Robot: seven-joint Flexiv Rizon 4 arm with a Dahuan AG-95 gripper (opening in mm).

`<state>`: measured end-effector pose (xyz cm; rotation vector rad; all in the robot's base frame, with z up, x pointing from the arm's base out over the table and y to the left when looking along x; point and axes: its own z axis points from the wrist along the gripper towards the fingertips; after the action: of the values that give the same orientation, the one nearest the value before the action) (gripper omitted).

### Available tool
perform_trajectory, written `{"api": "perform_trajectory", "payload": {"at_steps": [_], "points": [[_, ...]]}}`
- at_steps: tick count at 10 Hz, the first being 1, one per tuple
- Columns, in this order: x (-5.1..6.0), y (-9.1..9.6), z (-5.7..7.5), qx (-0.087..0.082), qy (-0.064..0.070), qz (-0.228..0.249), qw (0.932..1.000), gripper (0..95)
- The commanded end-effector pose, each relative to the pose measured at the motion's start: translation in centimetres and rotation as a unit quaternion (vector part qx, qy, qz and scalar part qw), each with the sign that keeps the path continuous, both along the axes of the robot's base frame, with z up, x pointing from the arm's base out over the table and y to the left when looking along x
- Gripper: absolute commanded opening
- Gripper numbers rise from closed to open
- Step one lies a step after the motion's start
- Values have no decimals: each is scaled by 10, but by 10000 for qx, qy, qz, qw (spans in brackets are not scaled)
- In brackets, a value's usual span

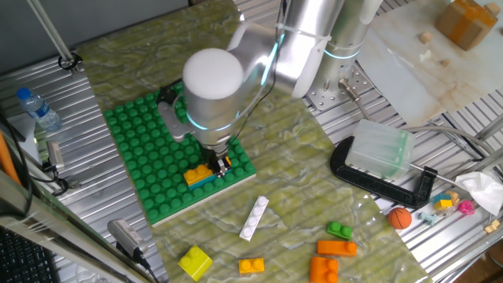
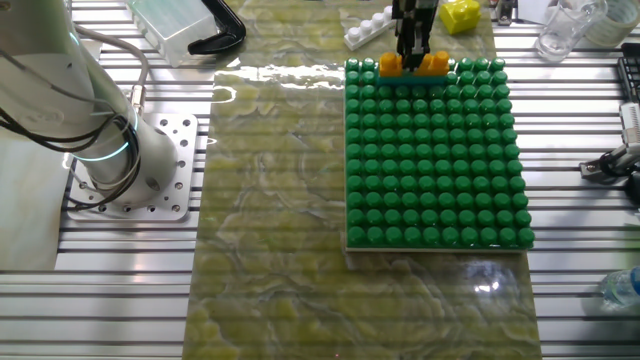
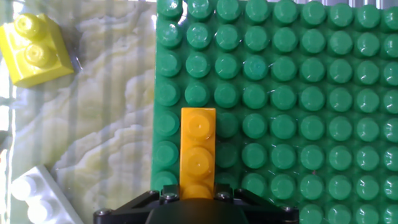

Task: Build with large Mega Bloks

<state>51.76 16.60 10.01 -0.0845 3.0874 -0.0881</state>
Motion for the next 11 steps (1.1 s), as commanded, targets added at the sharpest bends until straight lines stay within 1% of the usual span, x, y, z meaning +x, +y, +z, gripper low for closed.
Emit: {"api": "perform_trajectory", "payload": {"at_steps": [1,2,3,5,7,9,10,11], "points": [[-5,-8,-3,123,33,173,9998,380],[-4,-9,2,196,43,187,9996,380],[-4,-8,5,221,54,176,9996,380],[-4,-8,6,221,40,180,9996,380],[-3,-6,10,242,23,194,9995,380],[-3,1,28,232,25,211,9995,380],[1,4,41,218,40,201,9996,380],[4,6,48,216,64,200,9995,380]]}}
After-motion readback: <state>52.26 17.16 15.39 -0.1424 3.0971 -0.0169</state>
